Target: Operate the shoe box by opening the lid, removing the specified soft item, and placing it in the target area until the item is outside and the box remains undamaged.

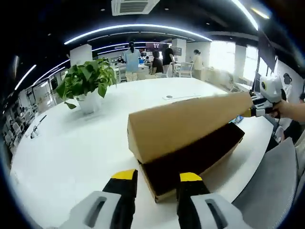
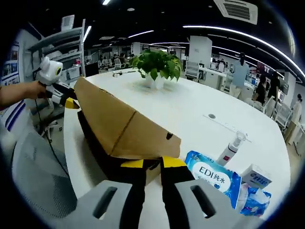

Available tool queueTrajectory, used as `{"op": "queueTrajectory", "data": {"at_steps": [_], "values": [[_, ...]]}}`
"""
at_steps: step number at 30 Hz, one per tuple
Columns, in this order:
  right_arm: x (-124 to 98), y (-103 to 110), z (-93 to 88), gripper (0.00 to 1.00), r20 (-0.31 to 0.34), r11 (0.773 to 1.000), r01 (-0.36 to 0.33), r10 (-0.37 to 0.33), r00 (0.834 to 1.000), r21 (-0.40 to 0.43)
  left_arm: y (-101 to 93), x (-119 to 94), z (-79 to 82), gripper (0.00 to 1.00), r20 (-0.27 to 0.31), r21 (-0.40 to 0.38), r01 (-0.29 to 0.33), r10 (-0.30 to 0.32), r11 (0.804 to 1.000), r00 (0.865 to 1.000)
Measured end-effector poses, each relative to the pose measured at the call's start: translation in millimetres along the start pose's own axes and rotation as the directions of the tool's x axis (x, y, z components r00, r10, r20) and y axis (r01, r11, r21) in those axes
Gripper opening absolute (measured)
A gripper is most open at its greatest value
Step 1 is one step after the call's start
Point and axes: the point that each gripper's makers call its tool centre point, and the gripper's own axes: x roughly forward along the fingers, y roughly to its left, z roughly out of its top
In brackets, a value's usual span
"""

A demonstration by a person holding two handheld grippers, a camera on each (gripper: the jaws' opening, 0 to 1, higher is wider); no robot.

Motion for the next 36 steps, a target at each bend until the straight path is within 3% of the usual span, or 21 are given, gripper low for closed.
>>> {"op": "queueTrajectory", "data": {"at_steps": [9,19,23,30,36], "values": [[-1,13,-8.8,0.20,-0.003,0.997,-0.063,0.063,0.998,-0.039,-6.2,6,-5.9,0.34,-0.028,0.039,0.023,-0.022,0.999,0.999],[-3,30,-19.0,0.32,-0.024,0.988,-0.132,0.131,0.991,-0.077,-14.1,8,-17.7,0.41,-0.060,0.032,0.052,-0.050,0.998,0.997],[-5,40,-18.2,0.38,-0.002,0.984,-0.178,0.178,0.984,-0.024,-16.0,11,-24.8,0.43,-0.078,0.008,0.062,-0.061,0.998,0.995],[-3,45,-21.4,0.41,-0.012,0.983,-0.178,0.177,0.984,-0.037,-19.9,17,-35.5,0.47,-0.102,0.006,0.069,-0.068,0.998,0.992],[-1,47,-24.6,0.42,-0.016,0.983,-0.182,0.182,0.983,-0.001,-19.3,20,-41.0,0.46,-0.114,-0.005,0.073,-0.073,0.997,0.991]]}}
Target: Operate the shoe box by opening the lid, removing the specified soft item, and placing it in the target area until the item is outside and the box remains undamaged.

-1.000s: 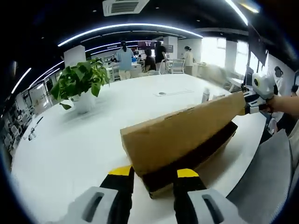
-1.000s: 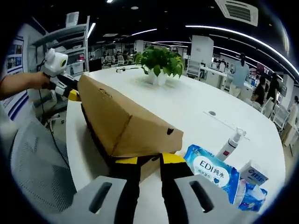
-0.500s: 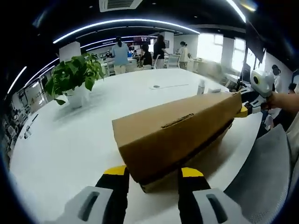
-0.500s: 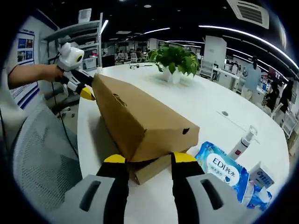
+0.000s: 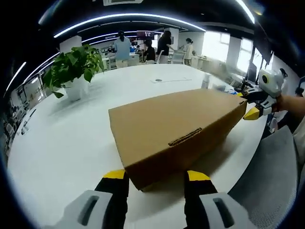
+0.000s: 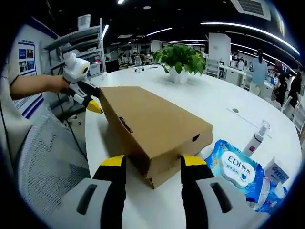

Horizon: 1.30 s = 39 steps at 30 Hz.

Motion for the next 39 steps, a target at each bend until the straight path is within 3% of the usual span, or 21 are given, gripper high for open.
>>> {"op": "queueTrajectory", "data": {"at_steps": [13,24,31,39], "values": [[9,1,-14.7,0.38,-0.033,0.999,0.022,-0.020,0.999,0.044,1.8,13,-12.9,0.44,-0.026,-0.046,-0.012,0.011,0.999,1.000],[14,-1,-23.6,0.36,-0.060,0.999,0.028,-0.026,0.998,0.028,3.0,20,-20.8,0.43,-0.064,-0.021,-0.011,0.010,1.000,0.998],[18,-2,-30.4,0.35,-0.071,0.996,0.032,-0.026,0.997,0.084,3.0,27,-24.5,0.43,-0.078,-0.032,-0.019,0.017,0.999,0.997],[19,-3,-31.3,0.34,-0.067,0.996,0.035,-0.030,0.997,0.082,4.0,31,-24.4,0.43,-0.095,-0.022,-0.025,0.023,0.999,0.995]]}}
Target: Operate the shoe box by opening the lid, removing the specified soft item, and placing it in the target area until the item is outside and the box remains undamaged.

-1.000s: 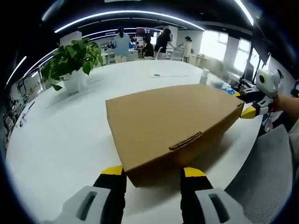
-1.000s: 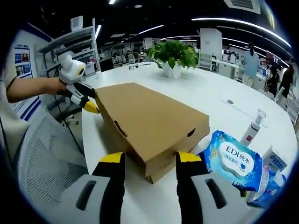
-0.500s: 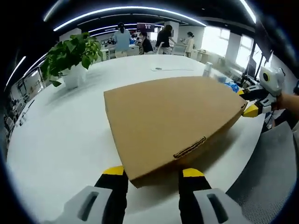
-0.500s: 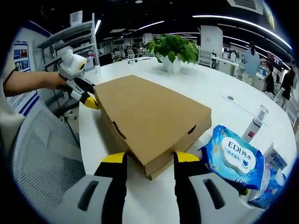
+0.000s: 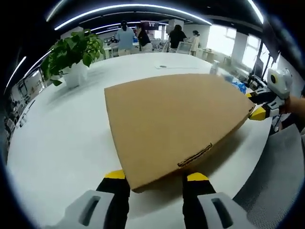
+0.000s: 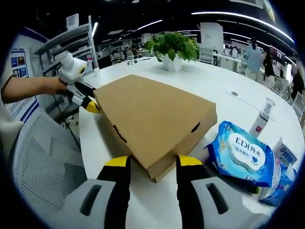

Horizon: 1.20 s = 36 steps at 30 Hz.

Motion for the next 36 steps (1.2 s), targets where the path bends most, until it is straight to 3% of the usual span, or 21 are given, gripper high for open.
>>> {"op": "queueTrajectory", "data": {"at_steps": [13,36], "values": [[5,-12,5.1,0.34,-0.009,1.000,0.003,-0.003,1.000,-0.006,4.7,9,6.6,0.42,-0.020,0.007,0.001,-0.001,1.000,1.000],[22,-47,22.6,0.35,-0.019,1.000,0.025,-0.025,1.000,0.010,24.2,38,41.2,0.41,-0.032,0.028,0.014,-0.013,1.000,0.999]]}}
